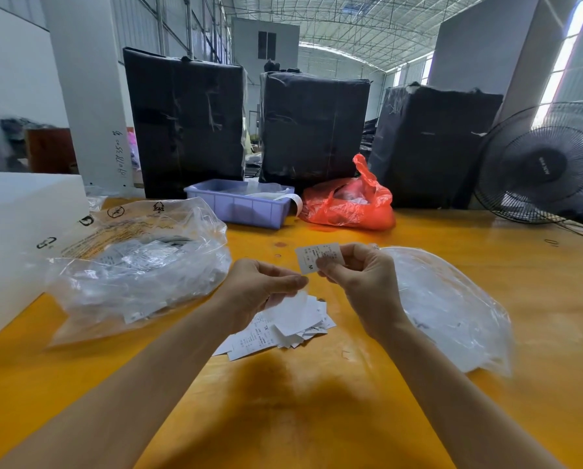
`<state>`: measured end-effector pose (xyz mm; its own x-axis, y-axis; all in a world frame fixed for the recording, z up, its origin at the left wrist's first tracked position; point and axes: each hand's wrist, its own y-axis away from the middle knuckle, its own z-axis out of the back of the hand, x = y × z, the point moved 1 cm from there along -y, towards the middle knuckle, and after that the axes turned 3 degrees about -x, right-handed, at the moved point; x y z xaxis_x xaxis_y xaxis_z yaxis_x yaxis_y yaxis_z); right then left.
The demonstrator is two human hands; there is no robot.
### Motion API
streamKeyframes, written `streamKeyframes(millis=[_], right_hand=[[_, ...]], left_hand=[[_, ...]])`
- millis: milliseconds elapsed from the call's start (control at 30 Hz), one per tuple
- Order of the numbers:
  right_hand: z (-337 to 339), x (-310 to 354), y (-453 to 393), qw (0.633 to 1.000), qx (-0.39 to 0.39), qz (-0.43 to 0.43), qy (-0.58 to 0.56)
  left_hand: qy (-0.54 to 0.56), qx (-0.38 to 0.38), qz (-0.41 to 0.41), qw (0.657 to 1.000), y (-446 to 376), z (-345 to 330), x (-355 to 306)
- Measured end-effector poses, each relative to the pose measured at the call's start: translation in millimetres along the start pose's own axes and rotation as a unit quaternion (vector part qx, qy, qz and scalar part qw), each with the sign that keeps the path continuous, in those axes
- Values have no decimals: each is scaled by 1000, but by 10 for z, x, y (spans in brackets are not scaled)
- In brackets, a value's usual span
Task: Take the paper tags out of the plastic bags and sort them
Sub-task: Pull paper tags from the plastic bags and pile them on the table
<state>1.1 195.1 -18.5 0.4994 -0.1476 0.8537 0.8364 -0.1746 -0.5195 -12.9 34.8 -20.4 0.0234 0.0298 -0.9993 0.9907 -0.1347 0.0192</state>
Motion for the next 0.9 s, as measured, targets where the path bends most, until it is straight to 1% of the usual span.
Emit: streamKeyframes(millis=[167,467,600,667,767,833,900], right_hand=[[-7,-10,14,999,25,-9,27],[51,8,-13,990,108,-47,73],[56,-3,-21,973,147,-32,177],[22,-10,-5,963,179,-58,194],[-50,-10,28,954,216,-101,181],[-85,-24,38,964,194,-96,156],[-98,-38,46,979,134,-74,136]], left_hand=[[6,-1,2,1000,-14,0,9],[-15,-16,0,1000,-12,7,13],[-26,-12,-2,1000,-28,-11,35],[-28,-13,-5,1000,-38,-27,61],[-22,-21,-7,1000,-33,-61,99],[-9,-37,-1,999,-27,-84,119],[11,-56,17,998,-32,-101,133]])
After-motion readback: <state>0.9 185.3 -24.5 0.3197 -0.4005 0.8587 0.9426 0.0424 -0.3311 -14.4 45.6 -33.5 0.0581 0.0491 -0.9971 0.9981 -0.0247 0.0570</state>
